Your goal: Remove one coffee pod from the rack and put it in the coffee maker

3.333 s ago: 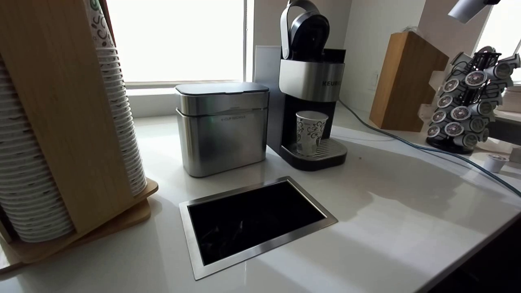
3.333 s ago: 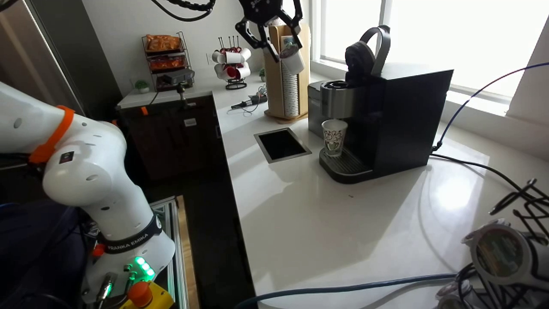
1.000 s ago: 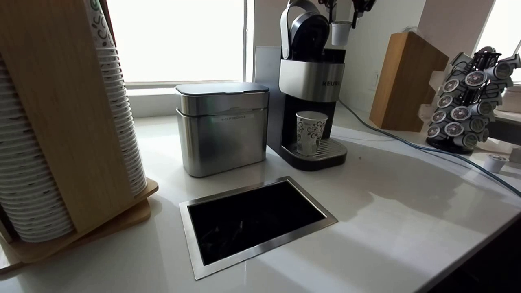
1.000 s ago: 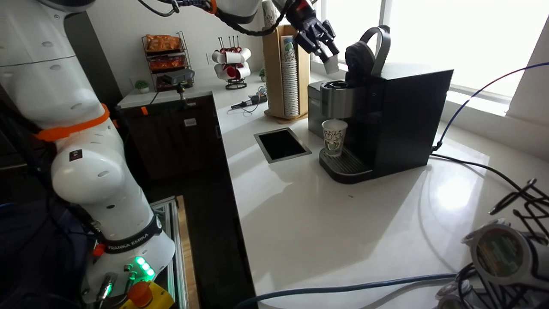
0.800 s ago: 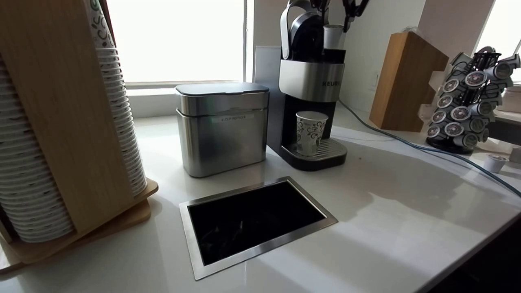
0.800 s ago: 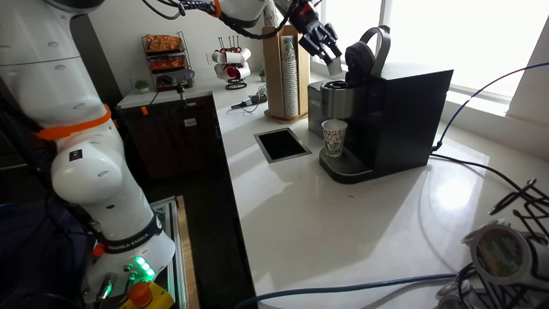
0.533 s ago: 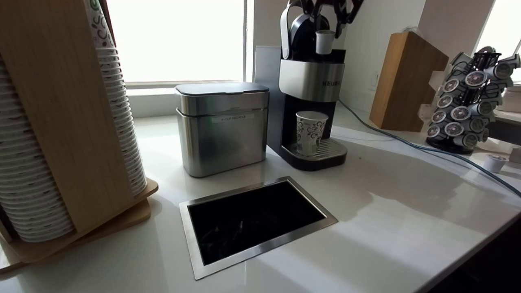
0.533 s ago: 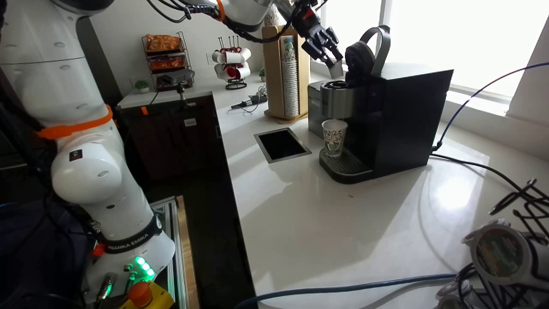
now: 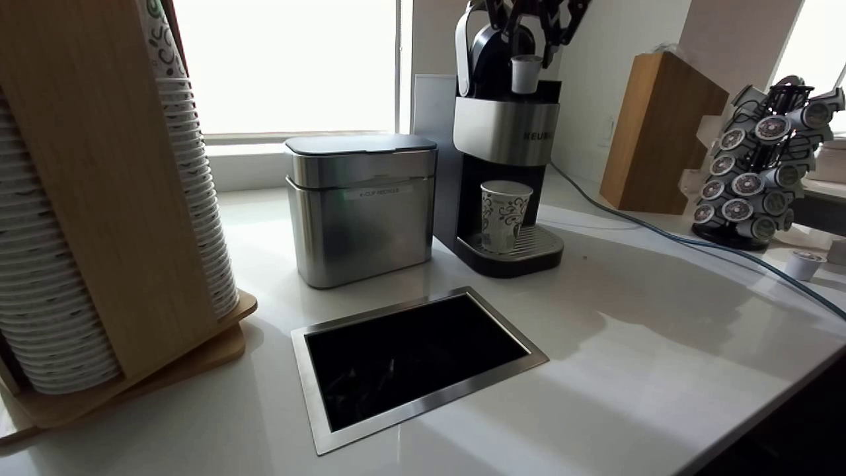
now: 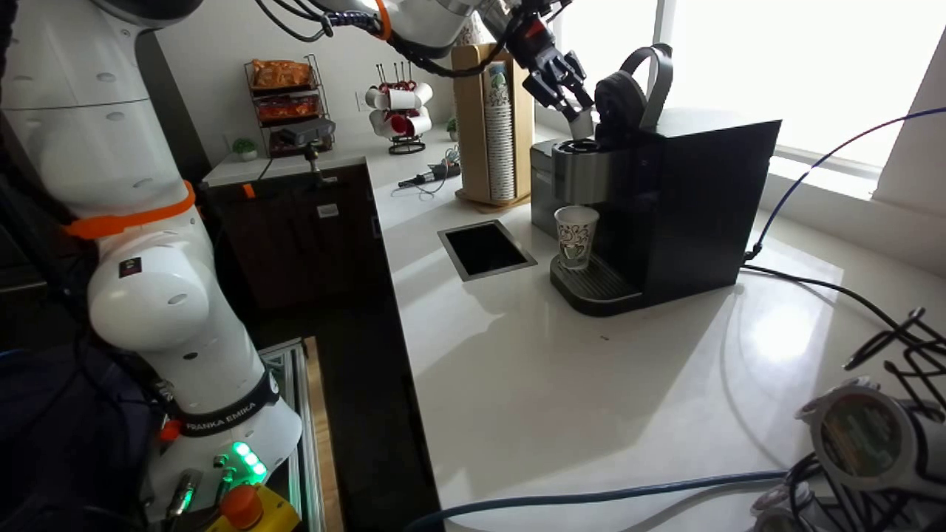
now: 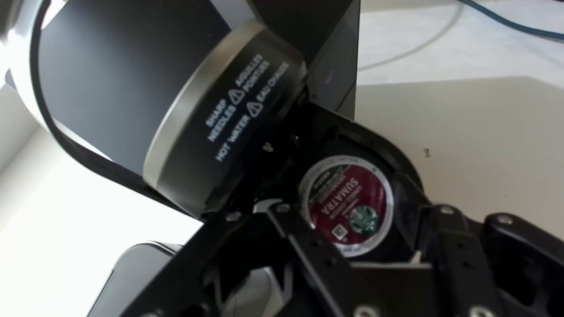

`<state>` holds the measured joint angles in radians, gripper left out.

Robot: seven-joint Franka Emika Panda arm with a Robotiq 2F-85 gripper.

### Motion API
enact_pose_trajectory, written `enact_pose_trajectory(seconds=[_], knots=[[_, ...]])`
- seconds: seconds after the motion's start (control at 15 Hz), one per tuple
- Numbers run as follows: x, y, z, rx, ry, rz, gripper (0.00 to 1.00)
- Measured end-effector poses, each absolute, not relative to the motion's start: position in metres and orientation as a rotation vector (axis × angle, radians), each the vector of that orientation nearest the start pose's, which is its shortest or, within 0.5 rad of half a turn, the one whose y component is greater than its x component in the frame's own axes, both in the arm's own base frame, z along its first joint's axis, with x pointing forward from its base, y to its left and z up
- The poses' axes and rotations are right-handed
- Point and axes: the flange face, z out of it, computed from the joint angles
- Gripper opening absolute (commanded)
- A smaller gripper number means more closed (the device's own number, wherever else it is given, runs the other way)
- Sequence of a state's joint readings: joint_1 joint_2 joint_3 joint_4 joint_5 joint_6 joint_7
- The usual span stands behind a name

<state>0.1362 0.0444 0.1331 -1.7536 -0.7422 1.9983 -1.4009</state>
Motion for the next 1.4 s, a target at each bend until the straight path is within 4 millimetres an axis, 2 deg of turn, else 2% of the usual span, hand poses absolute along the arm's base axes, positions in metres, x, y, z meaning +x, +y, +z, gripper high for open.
enact_pose_trajectory(seconds=[0.33,0.73,1.27,1.33,1.4], knots=[[0.595,0.11,0.563,1.41,1.991,-0.266,0.29],[0.599,0.112,0.553,1.414,2.008,-0.267,0.29],[0.597,0.117,0.553,1.444,2.025,-0.235,0.29],[0.597,0.115,0.553,1.457,2.026,-0.23,0.79],[0.597,0.113,0.552,1.471,2.027,-0.225,0.8]])
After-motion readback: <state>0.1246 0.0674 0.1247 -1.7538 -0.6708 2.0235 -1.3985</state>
